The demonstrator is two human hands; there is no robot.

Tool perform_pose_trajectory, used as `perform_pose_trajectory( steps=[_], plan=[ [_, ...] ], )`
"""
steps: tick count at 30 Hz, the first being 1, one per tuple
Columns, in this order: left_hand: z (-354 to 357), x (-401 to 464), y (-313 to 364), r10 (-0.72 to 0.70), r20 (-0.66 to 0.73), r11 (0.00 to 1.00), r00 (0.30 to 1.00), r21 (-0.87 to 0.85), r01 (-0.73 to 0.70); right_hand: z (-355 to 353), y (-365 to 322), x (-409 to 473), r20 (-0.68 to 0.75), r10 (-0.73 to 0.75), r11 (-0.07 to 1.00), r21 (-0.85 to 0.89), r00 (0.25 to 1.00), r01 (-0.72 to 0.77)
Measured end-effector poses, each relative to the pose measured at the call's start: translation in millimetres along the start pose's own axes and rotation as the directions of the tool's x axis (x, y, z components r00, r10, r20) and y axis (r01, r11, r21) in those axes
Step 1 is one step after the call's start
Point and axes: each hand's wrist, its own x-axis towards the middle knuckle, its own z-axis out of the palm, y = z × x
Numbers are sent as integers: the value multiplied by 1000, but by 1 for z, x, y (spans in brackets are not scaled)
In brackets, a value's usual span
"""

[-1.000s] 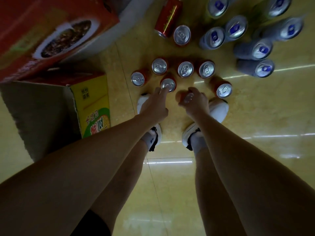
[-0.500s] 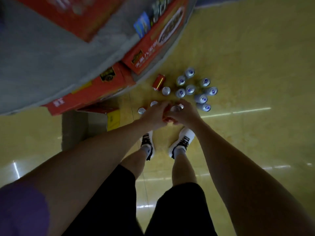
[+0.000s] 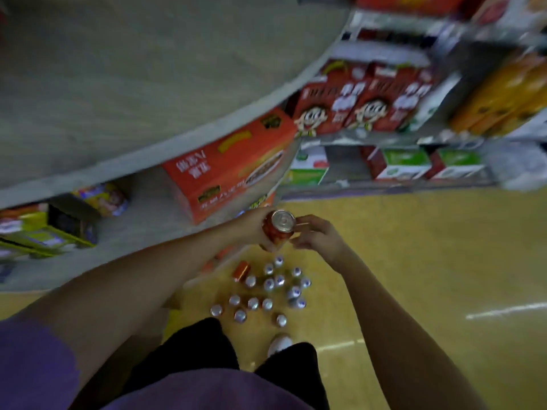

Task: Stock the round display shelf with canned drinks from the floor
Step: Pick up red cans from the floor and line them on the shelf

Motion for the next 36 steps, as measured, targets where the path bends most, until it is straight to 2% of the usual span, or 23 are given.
perform_pose_trajectory(
  steps=[3, 5, 7, 10, 13, 17, 21, 26, 31, 36],
  plan=[
    [-40, -29, 55, 36, 28, 998, 999, -61, -34, -18, -46, -16, 1, -112, 975, -191, 994, 110],
    [-69, -46, 93, 101, -25, 991, 995, -89, -102, -26, -76, -27, 16, -181, 937, -302, 983, 177],
    [-87, -54, 113, 114, -68, 990, 991, -77, -119, -29, -99, -26, 47, -223, 918, -326, 974, 227],
    [-116, -75, 147, 145, -150, 987, 978, -41, -153, -31, -133, -34, 94, -262, 929, -245, 961, 277],
    [-142, -92, 178, 158, -213, 983, 964, -54, -173, -34, -169, -40, 199, -392, 832, -341, 898, 439],
    [-174, -119, 205, 128, -283, 982, 950, -99, -161, -30, -213, -50, 251, -453, 792, -328, 856, 515],
    [-194, -146, 216, 62, -369, 956, 927, -244, -161, -12, -245, -61, 251, -552, 733, -306, 795, 607],
    [-208, -179, 213, -5, -428, 963, 904, -245, -111, 20, -261, -66, 304, -612, 678, -272, 730, 683],
    [-215, -227, 200, -61, -608, 974, 792, -208, -84, 64, -269, -69, 375, -594, 684, -229, 711, 692],
    [-223, -279, 171, -167, -674, 930, 720, -351, -113, 117, -277, -86, 459, -559, 708, -170, 691, 686]
  ],
)
